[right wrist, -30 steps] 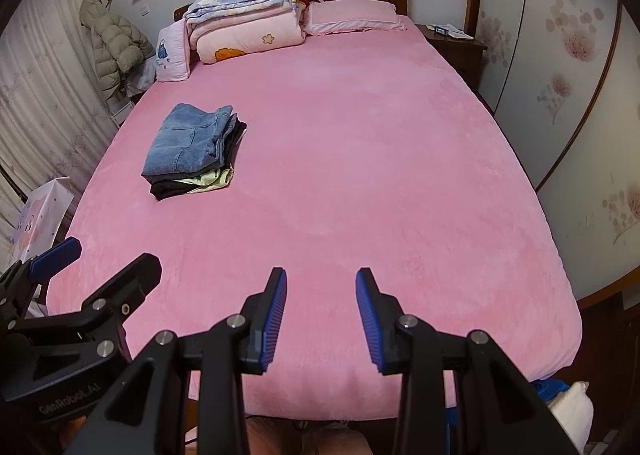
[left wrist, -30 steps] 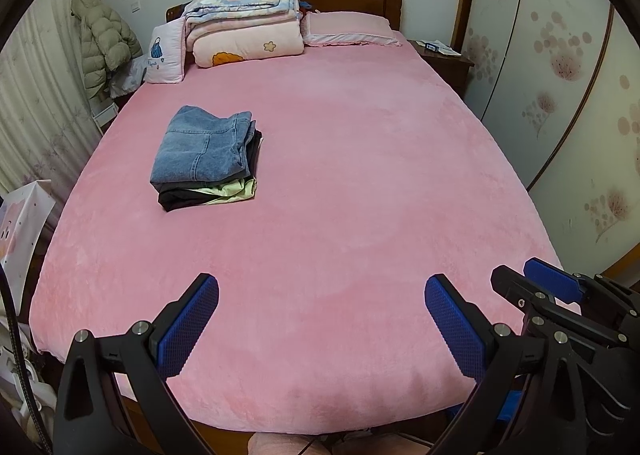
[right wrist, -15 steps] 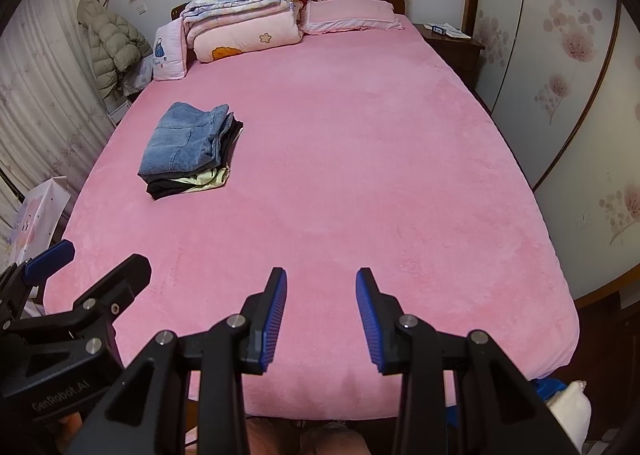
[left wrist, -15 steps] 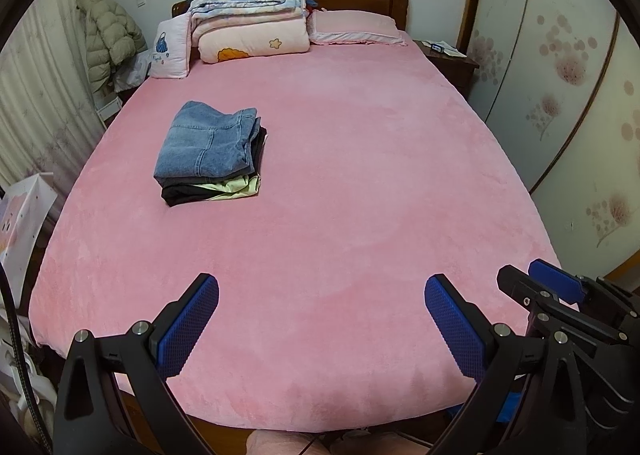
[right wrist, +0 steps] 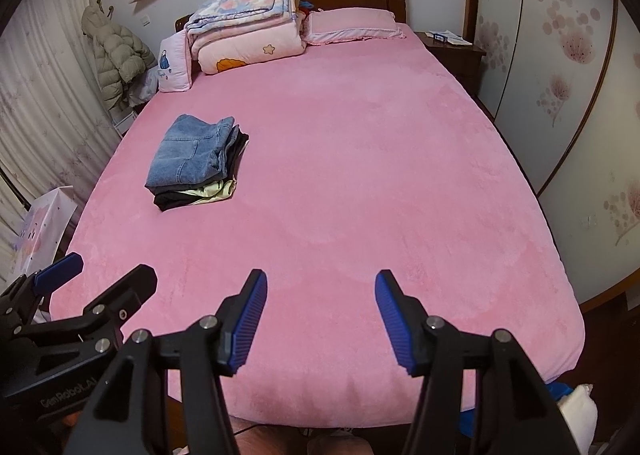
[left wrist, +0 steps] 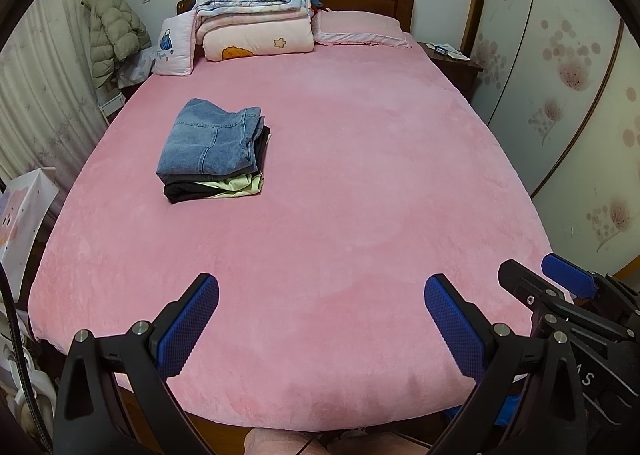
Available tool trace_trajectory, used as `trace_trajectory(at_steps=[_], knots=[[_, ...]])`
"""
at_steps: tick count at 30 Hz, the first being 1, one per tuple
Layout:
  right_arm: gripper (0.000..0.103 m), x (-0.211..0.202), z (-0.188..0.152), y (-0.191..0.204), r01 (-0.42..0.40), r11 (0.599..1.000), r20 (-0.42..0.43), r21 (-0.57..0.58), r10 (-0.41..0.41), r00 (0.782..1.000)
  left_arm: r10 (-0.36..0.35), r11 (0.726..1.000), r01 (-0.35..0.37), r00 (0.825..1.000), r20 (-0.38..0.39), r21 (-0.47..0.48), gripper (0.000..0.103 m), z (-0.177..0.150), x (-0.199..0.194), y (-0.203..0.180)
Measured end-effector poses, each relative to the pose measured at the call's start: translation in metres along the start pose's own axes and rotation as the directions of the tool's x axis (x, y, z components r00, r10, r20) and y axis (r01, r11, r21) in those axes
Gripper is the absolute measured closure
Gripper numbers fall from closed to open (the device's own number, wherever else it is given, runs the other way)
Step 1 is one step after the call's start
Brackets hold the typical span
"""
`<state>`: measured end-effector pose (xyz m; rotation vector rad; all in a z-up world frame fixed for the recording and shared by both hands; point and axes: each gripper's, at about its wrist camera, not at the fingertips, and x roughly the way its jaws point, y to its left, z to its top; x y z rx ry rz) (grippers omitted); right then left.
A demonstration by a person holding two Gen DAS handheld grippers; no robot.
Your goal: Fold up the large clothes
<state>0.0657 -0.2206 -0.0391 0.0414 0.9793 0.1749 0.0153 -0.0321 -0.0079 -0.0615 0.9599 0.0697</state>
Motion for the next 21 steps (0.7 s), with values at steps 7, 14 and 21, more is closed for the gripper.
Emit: trace_trajectory(at_steps=[7, 14, 21], knots=[[0.043, -0.0013, 0.0005, 0.0003, 0.003, 1.000, -0.004, -0.009, -0.003, 1.000, 0.008, 1.000, -0.008, 1.000, -0.005, -0.004, 0.001, -0.0008, 0.0003, 0.0007], [0.038, -0.0014, 0.0021, 0.0002, 0.007, 1.000, -0.006, -0.013, -0.007, 1.000, 0.014, 1.000, -0.014, 1.000, -0.010, -0.012, 0.001, -0.0008, 0.0023, 0.0018], [0.037, -0.0033, 0.0017, 0.0029, 0.007, 1.000, -0.001, -0.029, -0.007, 1.000, 0.019, 1.000, -0.020, 1.000, -0.006, -0.015, 0.001, -0.0018, 0.0009, 0.0037]])
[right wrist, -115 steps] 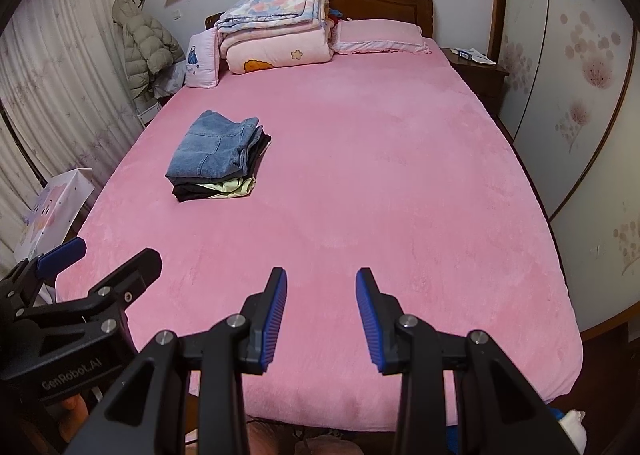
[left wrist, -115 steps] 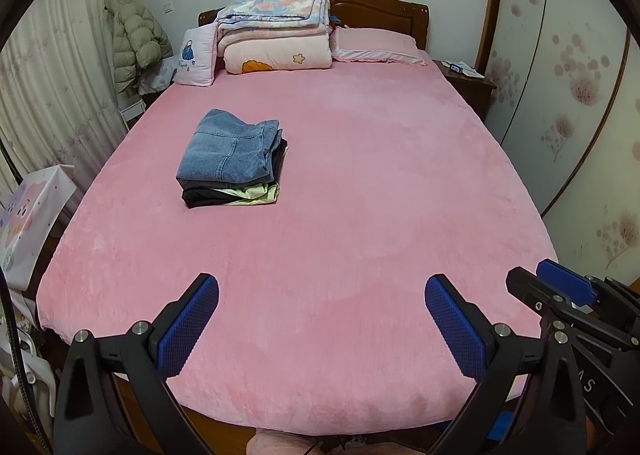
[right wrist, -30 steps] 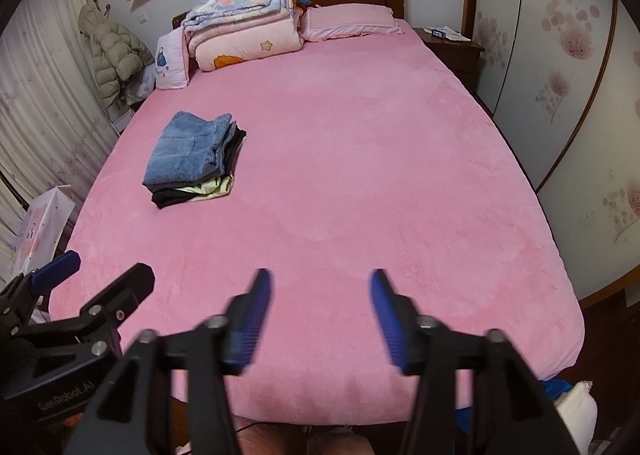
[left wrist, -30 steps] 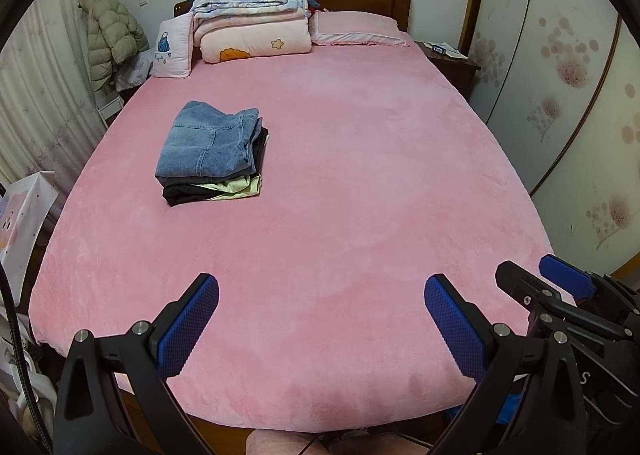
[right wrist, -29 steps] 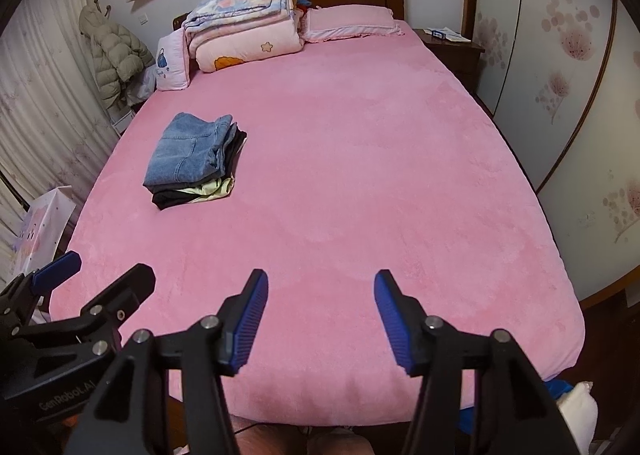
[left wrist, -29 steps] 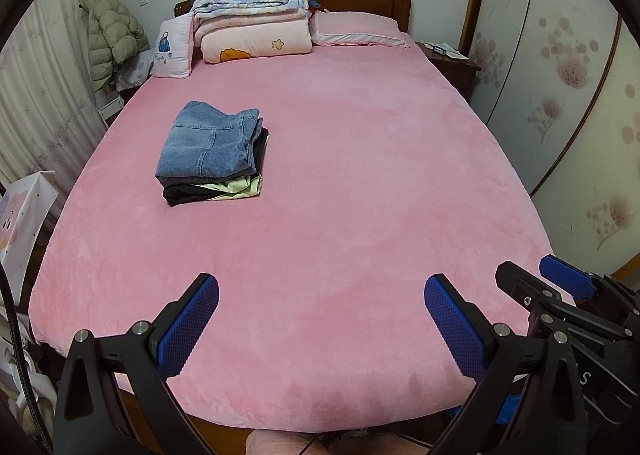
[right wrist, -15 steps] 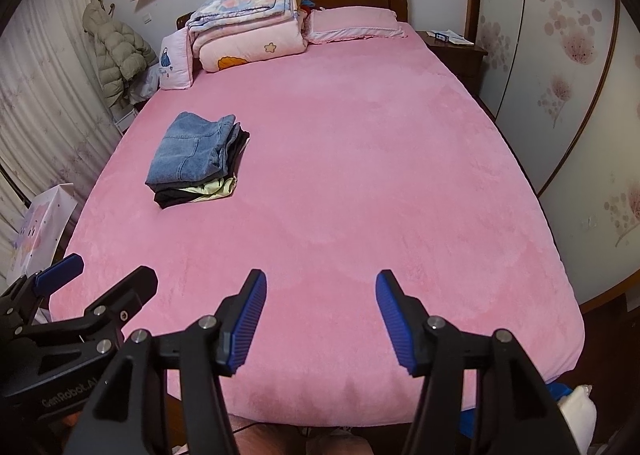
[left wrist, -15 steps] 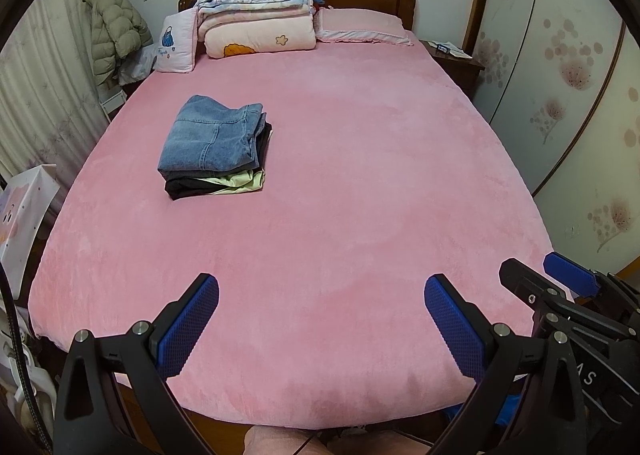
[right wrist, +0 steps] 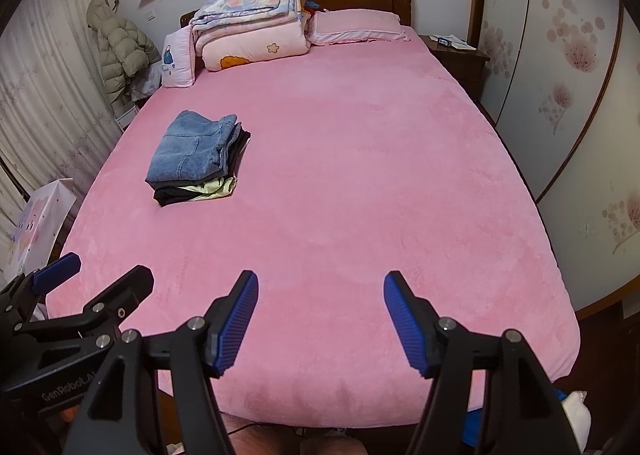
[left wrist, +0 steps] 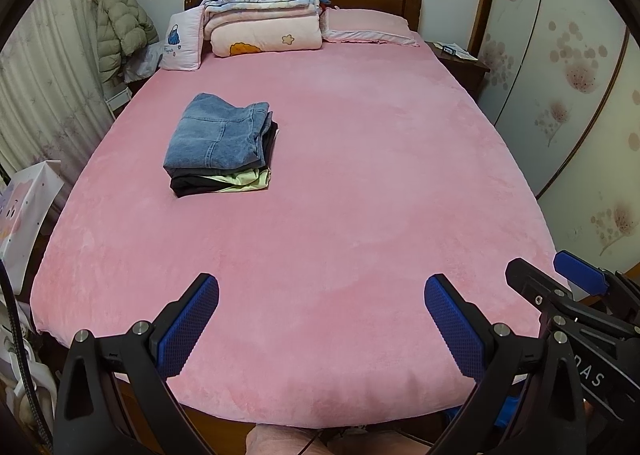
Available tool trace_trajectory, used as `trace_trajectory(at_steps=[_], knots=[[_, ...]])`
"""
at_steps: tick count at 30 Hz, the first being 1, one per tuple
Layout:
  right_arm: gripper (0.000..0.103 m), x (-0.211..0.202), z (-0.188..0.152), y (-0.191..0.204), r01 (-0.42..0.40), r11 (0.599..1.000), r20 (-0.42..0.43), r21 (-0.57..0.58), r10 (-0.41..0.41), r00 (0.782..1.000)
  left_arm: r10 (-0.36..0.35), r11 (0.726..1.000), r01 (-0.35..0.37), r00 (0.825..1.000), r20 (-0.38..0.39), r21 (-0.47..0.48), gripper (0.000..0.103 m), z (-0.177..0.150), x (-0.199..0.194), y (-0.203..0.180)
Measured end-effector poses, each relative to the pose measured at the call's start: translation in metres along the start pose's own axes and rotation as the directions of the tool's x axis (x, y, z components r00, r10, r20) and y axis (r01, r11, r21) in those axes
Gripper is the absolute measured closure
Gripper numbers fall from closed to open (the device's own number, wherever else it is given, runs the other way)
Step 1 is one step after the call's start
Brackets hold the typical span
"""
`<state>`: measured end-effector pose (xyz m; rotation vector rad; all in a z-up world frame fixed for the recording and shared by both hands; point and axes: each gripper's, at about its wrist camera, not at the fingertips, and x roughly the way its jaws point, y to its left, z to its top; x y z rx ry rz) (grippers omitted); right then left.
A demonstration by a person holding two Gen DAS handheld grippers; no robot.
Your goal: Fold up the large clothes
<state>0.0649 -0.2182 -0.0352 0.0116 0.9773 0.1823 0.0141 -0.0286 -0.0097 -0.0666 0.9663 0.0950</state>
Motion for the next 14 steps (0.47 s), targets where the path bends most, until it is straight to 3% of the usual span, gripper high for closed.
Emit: trace_trajectory(at_steps=[14], knots=[[0.037, -0.0046, -0.0006, -0.0029, -0.013, 1.000, 0.005, -0.008, 0.013, 1.000, 0.002, 1.000, -0.002, 1.000, 0.015, -0.019, 0.001, -0.0037, -0.0079, 0.0007]])
